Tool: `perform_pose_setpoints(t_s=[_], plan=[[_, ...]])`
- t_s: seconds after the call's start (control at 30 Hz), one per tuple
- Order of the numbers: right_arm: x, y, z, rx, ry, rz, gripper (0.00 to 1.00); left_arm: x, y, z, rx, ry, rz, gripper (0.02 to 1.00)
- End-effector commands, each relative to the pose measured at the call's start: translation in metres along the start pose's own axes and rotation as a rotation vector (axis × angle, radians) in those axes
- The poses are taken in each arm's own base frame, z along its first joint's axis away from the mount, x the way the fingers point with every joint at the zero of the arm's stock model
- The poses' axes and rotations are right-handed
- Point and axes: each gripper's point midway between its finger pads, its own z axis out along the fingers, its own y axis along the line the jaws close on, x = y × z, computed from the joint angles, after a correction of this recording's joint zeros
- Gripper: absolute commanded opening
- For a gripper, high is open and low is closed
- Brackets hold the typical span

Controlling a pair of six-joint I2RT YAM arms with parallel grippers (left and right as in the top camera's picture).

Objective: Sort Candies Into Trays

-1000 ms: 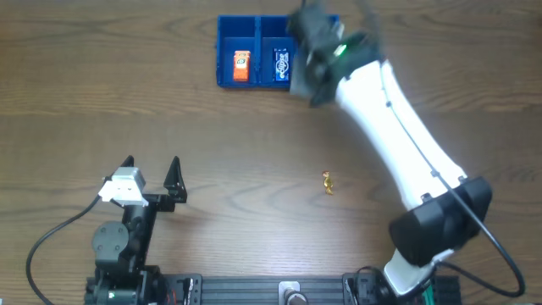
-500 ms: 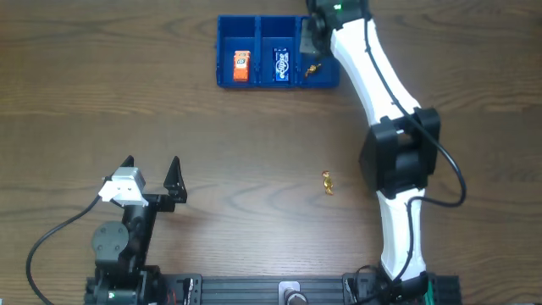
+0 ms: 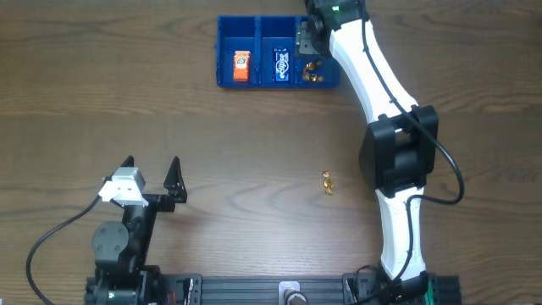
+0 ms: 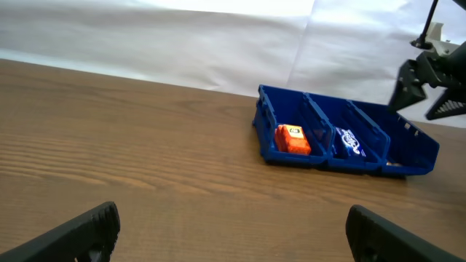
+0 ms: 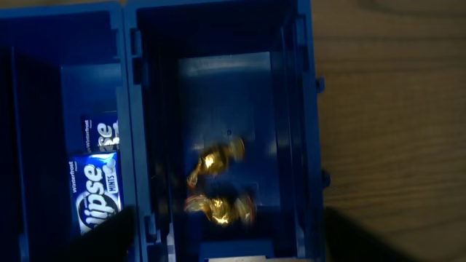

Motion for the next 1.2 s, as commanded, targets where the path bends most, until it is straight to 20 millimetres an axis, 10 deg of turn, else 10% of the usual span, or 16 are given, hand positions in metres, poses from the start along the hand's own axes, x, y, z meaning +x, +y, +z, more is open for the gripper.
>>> perform_pose_setpoints(t_s=[0.03,0.33,0.63,0.77,1.2], plan=[[-0.025,-0.009,-0.063,-0.027,-0.106,0.008,0.998,0.016,0.001,0.001,0.005,0.049,0.006,0.998],[0.03,-0.024,-0.131,-0.036,-0.08,-0.025,0.998,0.016,0.001,0.001,0.005,0.049,0.006,0.998],[0.237,-0.047,-0.103,0.004,0.273,-0.04,0.998,0.016,0.001,0.001,0.005,0.049,0.006,0.998],[0.284,-0.053,-0.074,0.002,0.364,-0.025,1.0,0.016,0.001,0.001,0.005,0.049,0.006,0.998],[0.307,-0.049,-0.035,-0.021,0.384,-0.026,0.967,0.016,0.001,0.001,0.005,0.049,0.006,0.998]])
